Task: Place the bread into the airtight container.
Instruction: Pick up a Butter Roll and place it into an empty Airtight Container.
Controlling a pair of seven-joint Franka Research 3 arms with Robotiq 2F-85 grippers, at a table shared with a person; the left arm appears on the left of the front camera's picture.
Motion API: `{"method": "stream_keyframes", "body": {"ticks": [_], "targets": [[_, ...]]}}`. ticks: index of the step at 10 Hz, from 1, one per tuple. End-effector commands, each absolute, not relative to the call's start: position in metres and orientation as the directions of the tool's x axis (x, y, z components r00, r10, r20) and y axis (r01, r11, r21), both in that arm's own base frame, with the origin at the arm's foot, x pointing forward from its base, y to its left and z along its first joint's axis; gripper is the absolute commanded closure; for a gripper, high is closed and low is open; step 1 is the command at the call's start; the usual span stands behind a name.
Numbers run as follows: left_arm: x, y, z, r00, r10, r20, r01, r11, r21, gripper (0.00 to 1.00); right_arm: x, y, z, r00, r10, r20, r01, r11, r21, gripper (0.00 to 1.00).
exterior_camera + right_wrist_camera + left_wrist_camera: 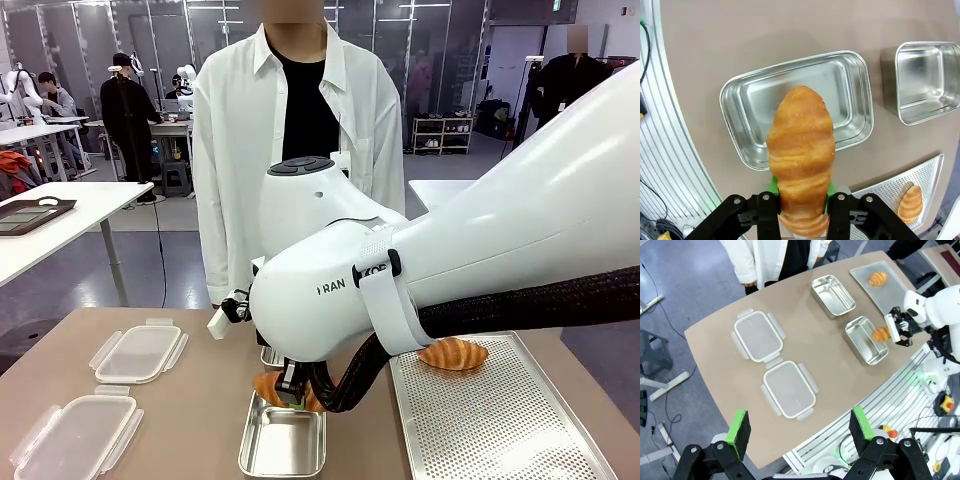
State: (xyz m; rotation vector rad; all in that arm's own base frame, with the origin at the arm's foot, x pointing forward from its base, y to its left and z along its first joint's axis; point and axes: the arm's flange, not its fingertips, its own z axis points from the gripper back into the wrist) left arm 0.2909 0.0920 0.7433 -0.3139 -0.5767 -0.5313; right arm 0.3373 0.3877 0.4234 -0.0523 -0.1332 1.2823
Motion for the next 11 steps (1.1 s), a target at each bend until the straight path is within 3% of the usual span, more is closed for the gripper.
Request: {"method": "stream_keyframes", "body": {"ticks": [1, 2, 5, 8, 11], "targets": [[0.29, 0.093, 0.746, 0.703, -0.404, 0.586, 0.567, 0.815, -0.118, 0.0, 0.335, 0.382, 0.424, 0.266, 0.962, 0.067, -0.954, 0.273, -0.122, 0.67], [0.29, 0.093, 0.746, 0.703, -0.404, 0.586, 0.567, 0.815, -0.118, 0.0, 0.337, 0.388, 0.423, 0.278, 0.958, 0.07, -0.952, 0.285, -0.113, 0.67], [0.29, 0.093, 0.746, 0.703, -0.404, 0.586, 0.567, 0.815, -0.118, 0.0, 0.342, 0.393, 0.426, 0.561, 0.822, 0.098, -0.81, 0.569, -0.144, 0.67], [0.29, 0.093, 0.746, 0.703, -0.404, 0.586, 0.567, 0.815, -0.118, 0.0, 0.344, 0.401, 0.423, 0.851, 0.485, 0.201, -0.5, 0.865, 0.028, 0.67], [0.29, 0.093, 0.746, 0.703, -0.404, 0.586, 0.567, 0.815, -0.118, 0.0, 0.355, 0.398, 0.395, 0.962, 0.2, 0.185, -0.235, 0.953, 0.192, 0.67]]}}
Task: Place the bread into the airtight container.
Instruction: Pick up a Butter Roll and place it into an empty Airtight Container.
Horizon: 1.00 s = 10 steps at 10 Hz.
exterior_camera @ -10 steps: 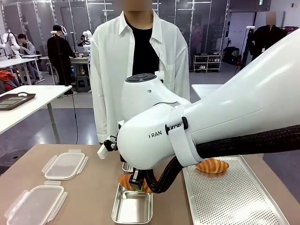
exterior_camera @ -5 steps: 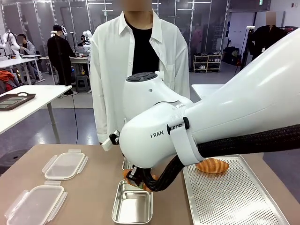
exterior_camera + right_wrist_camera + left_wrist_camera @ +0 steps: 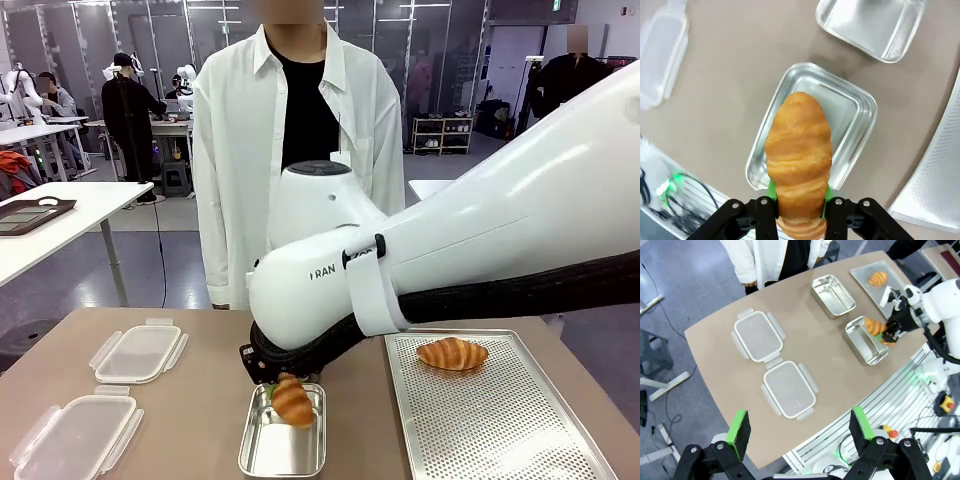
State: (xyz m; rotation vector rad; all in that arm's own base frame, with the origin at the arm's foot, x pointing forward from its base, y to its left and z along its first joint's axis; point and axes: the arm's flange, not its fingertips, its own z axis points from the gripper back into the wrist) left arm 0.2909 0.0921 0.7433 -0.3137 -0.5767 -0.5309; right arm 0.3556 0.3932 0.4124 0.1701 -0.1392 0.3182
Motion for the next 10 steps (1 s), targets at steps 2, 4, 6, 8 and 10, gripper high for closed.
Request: {"method": "stream_keyframes", "body": {"ticks": [2, 4, 6, 8, 10], "targets": [[0.29, 0.093, 0.746, 0.703, -0.404, 0.586, 0.567, 0.815, -0.118, 0.0, 0.356, 0.398, 0.373, 0.978, 0.1, 0.182, -0.137, 0.97, 0.2, 0.67], [0.29, 0.093, 0.746, 0.703, -0.404, 0.586, 0.567, 0.815, -0.118, 0.0, 0.356, 0.402, 0.353, 0.981, 0.05, 0.189, -0.083, 0.982, 0.171, 0.67], [0.29, 0.093, 0.746, 0.703, -0.404, 0.586, 0.567, 0.815, -0.118, 0.0, 0.358, 0.405, 0.338, 0.983, 0.039, 0.18, -0.071, 0.983, 0.17, 0.67], [0.29, 0.093, 0.746, 0.703, -0.404, 0.586, 0.567, 0.815, -0.118, 0.0, 0.356, 0.41, 0.337, 0.985, 0.056, 0.166, -0.083, 0.983, 0.165, 0.26], [0.29, 0.093, 0.746, 0.703, -0.404, 0.586, 0.567, 0.815, -0.118, 0.0, 0.355, 0.413, 0.337, 0.985, 0.051, 0.164, -0.076, 0.986, 0.15, 0.0]]}}
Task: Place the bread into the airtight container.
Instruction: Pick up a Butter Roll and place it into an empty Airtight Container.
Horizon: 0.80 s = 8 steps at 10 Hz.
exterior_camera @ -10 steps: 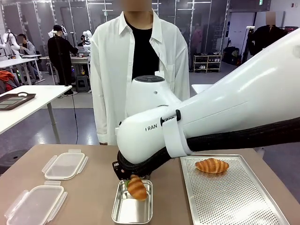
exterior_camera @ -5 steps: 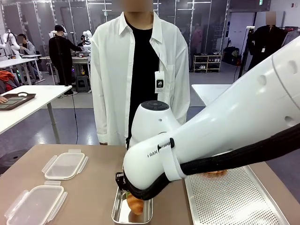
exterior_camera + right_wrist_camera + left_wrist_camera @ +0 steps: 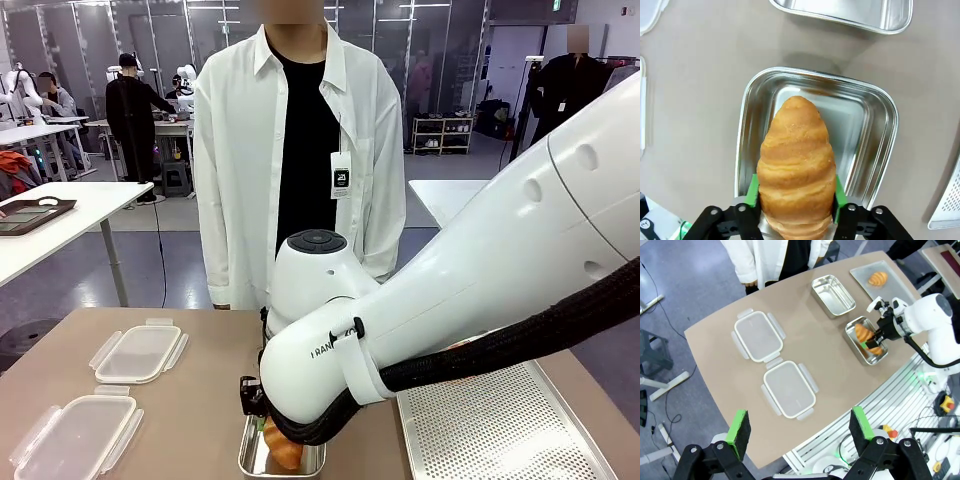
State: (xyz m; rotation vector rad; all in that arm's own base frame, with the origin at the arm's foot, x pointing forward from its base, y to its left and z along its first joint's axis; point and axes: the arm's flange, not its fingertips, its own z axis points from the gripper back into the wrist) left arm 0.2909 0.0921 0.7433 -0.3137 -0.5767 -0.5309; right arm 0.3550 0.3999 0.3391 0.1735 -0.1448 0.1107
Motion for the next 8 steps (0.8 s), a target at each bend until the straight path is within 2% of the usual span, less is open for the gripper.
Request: {"method": "stream_keyframes", "body": {"ticks": [1, 8], "targets": [[0.29, 0.093, 0.746, 0.703, -0.404, 0.586, 0.567, 0.815, -0.118, 0.0, 0.356, 0.413, 0.336, 0.986, 0.049, 0.157, -0.072, 0.986, 0.148, 0.0], [0.29, 0.093, 0.746, 0.703, -0.404, 0.586, 0.567, 0.815, -0.118, 0.0, 0.355, 0.402, 0.339, 0.985, 0.089, 0.147, -0.113, 0.98, 0.163, 0.0]]}}
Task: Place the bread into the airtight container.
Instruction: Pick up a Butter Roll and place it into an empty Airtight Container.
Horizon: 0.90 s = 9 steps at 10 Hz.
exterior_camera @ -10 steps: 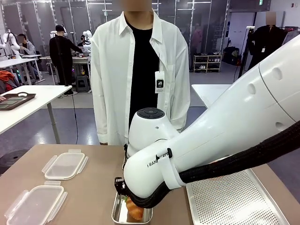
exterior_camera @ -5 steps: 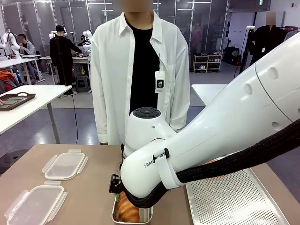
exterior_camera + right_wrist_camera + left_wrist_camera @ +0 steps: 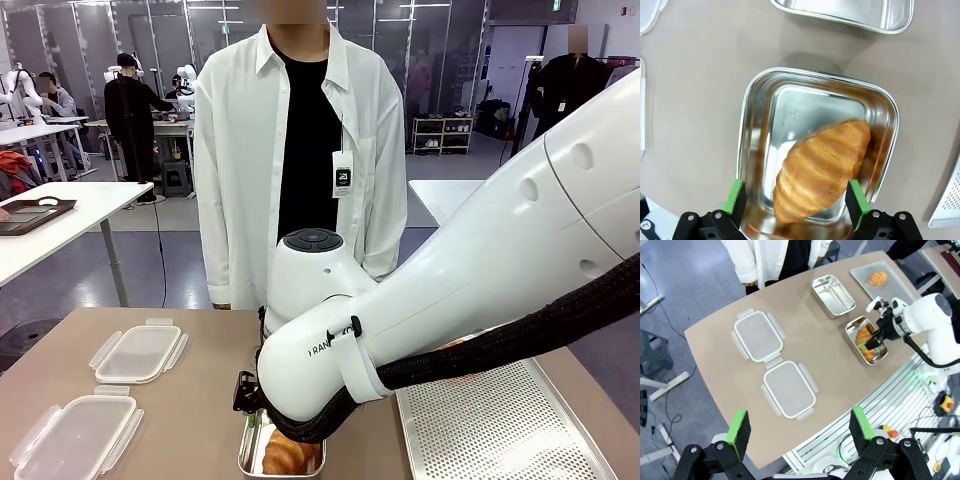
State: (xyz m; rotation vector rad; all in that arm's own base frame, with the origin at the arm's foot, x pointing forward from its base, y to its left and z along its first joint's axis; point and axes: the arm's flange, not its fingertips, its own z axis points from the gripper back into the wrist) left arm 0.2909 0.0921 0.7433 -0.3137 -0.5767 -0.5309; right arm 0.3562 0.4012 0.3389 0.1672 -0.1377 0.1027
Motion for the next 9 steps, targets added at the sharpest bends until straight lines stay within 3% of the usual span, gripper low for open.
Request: {"method": "stream_keyframes", "body": {"ticks": [1, 9], "targets": [[0.2904, 0.0932, 0.7455, 0.703, -0.404, 0.586, 0.567, 0.815, -0.118, 0.0, 0.3554, 0.4023, 0.3392, 0.985, 0.089, 0.147, -0.113, 0.98, 0.163, 0.0], [0.2904, 0.0932, 0.7455, 0.703, -0.404, 0.586, 0.567, 0.815, -0.118, 0.0, 0.3554, 0.4023, 0.3392, 0.985, 0.089, 0.147, -0.113, 0.98, 0.163, 0.0]]}}
